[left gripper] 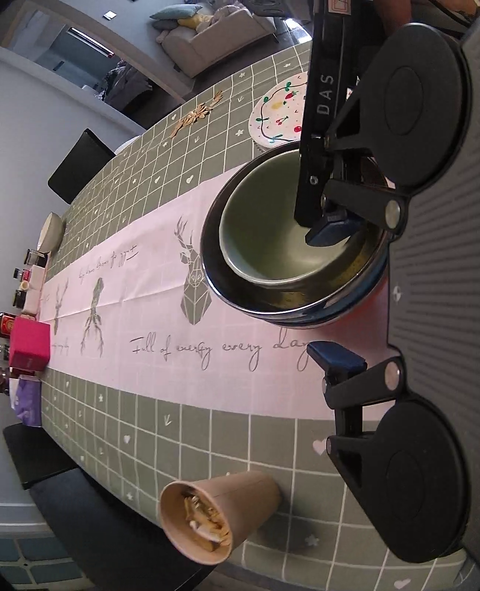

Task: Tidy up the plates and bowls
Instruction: 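Move both grippers to the rim of the stacked bowls, then close both grippers on the stacked bowls' rim, then lift the stacked bowls with both grippers and carry them over the painted plate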

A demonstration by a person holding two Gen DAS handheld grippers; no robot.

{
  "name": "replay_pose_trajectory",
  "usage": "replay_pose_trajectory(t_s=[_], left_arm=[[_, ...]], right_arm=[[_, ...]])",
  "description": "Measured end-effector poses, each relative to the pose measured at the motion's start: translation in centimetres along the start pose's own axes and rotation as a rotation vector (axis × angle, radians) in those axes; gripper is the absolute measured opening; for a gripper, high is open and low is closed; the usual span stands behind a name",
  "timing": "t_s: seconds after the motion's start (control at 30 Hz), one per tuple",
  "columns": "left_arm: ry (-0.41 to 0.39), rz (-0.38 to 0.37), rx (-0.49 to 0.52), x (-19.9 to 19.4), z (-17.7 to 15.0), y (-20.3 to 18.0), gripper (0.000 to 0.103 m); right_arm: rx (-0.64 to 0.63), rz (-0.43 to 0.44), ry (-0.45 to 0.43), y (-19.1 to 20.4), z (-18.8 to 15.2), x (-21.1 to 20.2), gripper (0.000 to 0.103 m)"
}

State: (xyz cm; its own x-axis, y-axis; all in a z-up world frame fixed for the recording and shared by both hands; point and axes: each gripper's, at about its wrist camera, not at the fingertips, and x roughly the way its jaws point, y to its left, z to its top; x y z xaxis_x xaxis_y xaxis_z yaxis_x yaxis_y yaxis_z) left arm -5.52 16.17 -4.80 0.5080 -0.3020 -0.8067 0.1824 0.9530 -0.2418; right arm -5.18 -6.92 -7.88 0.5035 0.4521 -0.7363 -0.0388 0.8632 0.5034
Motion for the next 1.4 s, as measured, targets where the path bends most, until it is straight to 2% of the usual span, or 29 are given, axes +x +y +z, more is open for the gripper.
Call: replay_pose_trajectory(t_s=[0.1,0.2,0.3,0.4,0.5,1.03,1.13,1.27,1.4], left_arm=[[0.022,-0.017,-0.034,0.9,0.2,0.3,0.071],[0.055,-0.057,-0.081,1.8,0.2,0.8,0.071],[0.079,-0.066,-0.114,2.8,0.1,1.0,0.065],[0.065,-0.069,-0.154,2.9,0.1,1.2,0.064],[0.063,-0.082,-0.205,2.8,0.1,1.9,0.057],[0.021,-0.070,-0.146,1.0,0.5,0.3,0.056],[0.016,-0.074,-0.140,0.4,0.9,-0.7,0.056],[-0.013,-0.075,-0.084,-1.0,1.5,-3.1,0.056],[-0.020,-0.103,-0.066,-1.3,2.0,-5.5,0.056]], right_arm=[[0.040,0.011,0.030,-0.5,0.1,1.0,0.069],[0.139,0.082,0.061,-1.8,0.1,2.1,0.061],[0.190,0.120,0.057,-2.5,0.1,2.4,0.057],[0.221,0.139,0.041,-2.9,0.0,2.3,0.054],[0.212,0.139,0.030,-2.8,-0.2,2.2,0.053],[0.205,0.139,0.010,-2.5,0.0,0.5,0.052],[0.211,0.126,0.000,-2.2,0.4,-0.7,0.052],[0.226,0.135,-0.033,-2.7,0.9,-3.0,0.052],[0.231,0.112,-0.079,-3.4,1.3,-5.9,0.052]])
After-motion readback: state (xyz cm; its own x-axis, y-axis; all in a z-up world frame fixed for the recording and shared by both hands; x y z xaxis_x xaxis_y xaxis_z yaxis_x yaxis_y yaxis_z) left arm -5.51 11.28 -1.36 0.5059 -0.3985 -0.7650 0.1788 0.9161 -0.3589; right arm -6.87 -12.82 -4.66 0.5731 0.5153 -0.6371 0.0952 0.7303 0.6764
